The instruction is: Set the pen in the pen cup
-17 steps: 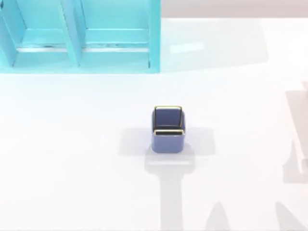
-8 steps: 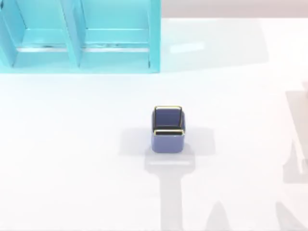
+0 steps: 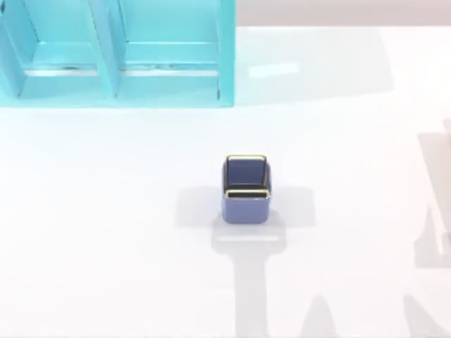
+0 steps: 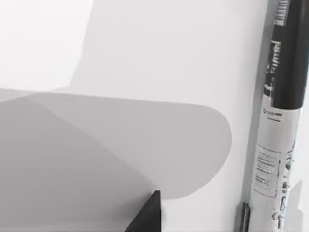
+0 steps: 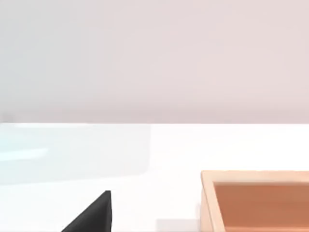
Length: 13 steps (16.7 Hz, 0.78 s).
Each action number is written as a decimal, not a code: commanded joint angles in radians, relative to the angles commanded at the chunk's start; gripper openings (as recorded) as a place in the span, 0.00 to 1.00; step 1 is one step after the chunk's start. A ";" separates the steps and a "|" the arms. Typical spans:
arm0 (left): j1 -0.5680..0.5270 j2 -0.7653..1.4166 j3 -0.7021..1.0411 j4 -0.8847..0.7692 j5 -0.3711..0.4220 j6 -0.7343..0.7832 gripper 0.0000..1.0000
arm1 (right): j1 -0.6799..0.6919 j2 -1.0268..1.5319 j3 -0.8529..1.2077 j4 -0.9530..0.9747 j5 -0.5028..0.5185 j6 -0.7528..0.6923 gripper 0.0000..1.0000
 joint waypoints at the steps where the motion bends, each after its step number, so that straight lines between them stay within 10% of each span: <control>1: 0.000 0.000 0.000 0.000 0.000 0.000 1.00 | 0.000 0.000 0.000 0.000 0.000 0.000 1.00; 13: 0.000 0.000 0.000 0.000 0.000 0.000 0.10 | 0.000 0.000 0.000 0.000 0.000 0.000 1.00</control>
